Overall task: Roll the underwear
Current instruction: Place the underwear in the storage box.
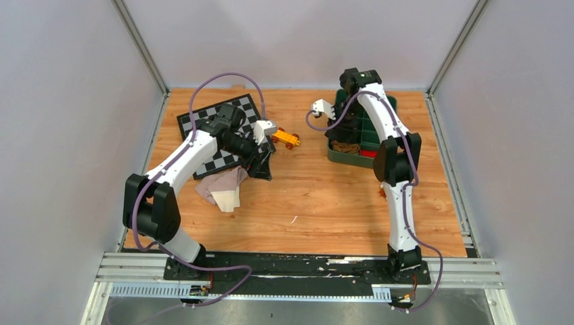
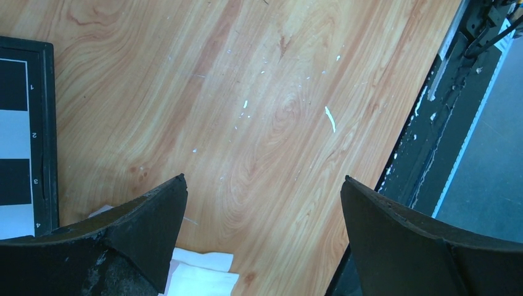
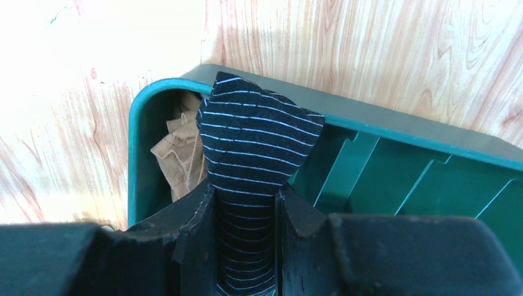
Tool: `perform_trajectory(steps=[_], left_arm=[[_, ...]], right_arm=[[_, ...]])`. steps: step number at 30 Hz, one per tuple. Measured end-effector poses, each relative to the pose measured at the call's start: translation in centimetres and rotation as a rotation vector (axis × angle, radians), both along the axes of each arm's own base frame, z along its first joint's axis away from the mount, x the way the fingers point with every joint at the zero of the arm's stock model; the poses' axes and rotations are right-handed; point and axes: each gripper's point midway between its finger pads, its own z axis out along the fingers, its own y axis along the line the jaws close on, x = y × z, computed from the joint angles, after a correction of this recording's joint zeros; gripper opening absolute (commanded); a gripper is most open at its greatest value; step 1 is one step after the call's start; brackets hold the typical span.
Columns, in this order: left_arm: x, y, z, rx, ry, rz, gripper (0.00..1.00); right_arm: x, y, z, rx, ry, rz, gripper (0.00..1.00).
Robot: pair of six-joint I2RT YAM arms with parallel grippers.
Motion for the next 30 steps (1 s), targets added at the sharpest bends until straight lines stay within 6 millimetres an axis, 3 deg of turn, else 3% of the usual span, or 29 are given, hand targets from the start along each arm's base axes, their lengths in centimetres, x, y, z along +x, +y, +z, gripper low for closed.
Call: perform_trajectory(steps=[7,11,26,30], left_arm=[[-0.2,0.1,0.6,-0.004,-0.017,-0.004,1.00],[-0.5,0.2,0.5,0.001,-0.005,-0.005,1.00],[-1.6,1.0,-0.3,0.044,0.030,-0.019,1.00],[-2.3,1.7,-0.8,0.081,0.047,-0.039,1.00]], right_arm=[[0.7,-2.1,-0.1,0.033,0.017,-0.103,0.00],[0.8,-2.9,-1.1,0.029,0.040,-0.133,0.00],[1.3,-1.7,-7.0,0.125,0.174,-0.194,0.00],[1.4,-1.8,-6.9,0.158,0.192,-0.232,0.03]])
